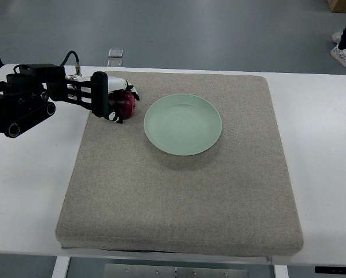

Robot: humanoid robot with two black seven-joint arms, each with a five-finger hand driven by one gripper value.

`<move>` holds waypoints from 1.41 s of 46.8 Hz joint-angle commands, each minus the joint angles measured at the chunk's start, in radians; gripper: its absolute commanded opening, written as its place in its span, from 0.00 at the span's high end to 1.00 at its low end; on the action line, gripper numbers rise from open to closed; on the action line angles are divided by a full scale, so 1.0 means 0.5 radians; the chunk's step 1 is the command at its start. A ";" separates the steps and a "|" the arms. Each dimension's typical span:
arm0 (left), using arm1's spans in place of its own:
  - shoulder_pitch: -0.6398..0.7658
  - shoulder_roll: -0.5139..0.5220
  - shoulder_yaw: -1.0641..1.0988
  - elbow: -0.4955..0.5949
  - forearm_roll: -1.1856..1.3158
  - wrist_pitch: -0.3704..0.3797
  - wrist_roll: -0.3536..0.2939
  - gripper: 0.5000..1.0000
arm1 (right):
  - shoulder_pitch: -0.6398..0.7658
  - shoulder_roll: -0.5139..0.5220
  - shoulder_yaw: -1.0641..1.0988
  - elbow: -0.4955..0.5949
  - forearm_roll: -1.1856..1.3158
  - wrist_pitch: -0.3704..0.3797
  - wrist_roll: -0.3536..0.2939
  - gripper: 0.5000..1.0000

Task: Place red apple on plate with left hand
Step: 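Carry the held apple with the left hand onto the green plate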

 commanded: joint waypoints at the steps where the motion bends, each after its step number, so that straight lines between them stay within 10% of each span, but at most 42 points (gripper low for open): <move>1: 0.000 -0.003 0.000 0.006 0.002 0.008 0.000 0.75 | 0.000 0.000 0.000 0.000 0.000 -0.003 -0.001 0.14; 23: -0.031 -0.037 -0.043 -0.022 -0.022 0.296 0.000 0.78 | 0.000 0.000 0.000 0.000 0.000 0.000 -0.001 0.14; 66: -0.003 -0.267 -0.052 -0.365 -0.001 0.306 0.000 0.60 | 0.000 0.000 0.000 -0.003 0.000 0.000 -0.001 0.14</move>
